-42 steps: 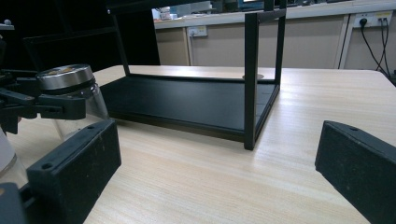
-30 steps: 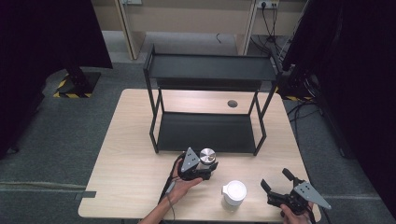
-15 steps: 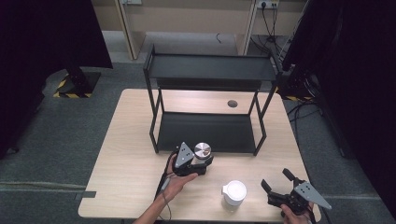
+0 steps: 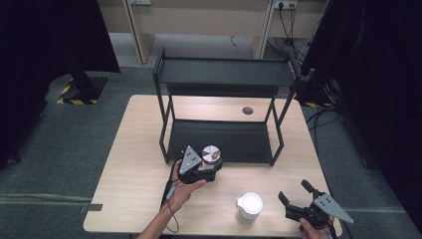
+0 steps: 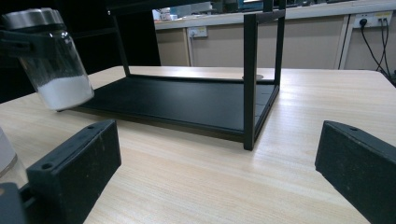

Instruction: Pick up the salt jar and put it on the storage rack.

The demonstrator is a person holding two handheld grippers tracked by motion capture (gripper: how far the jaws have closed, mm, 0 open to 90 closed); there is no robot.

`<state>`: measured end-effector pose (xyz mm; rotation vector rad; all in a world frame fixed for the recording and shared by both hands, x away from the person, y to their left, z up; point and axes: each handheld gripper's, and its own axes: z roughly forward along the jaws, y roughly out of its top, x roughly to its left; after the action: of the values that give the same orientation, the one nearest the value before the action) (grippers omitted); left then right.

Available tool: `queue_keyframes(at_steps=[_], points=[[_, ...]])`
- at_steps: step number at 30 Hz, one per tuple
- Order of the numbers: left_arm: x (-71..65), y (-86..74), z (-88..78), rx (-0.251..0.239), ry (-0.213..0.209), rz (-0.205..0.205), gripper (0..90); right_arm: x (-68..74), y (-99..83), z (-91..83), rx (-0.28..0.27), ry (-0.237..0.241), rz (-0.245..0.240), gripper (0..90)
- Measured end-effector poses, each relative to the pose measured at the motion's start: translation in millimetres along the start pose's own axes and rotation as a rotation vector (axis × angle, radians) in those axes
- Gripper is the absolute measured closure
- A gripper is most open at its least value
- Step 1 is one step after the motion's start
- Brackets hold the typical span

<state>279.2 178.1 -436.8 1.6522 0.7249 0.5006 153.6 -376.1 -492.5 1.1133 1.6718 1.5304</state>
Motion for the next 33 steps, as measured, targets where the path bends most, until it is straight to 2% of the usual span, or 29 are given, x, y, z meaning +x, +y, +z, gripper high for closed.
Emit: queue_keyframes(at_steps=[8,24,33], points=[[3.9,14.0,-6.0,-0.007,-0.006,-0.015,30.9,0.0,-0.1,0.0,0.001,-0.003,0.001,0.3],[14.5,66.2,-16.5,-0.019,-0.03,0.003,30.9,-0.1,-0.1,-0.1,0.002,0.001,0.0,0.3],[22.2,95.7,-18.4,-0.029,-0.025,0.001,30.9,-0.3,-0.3,0.0,0.002,0.001,0.002,0.2]])
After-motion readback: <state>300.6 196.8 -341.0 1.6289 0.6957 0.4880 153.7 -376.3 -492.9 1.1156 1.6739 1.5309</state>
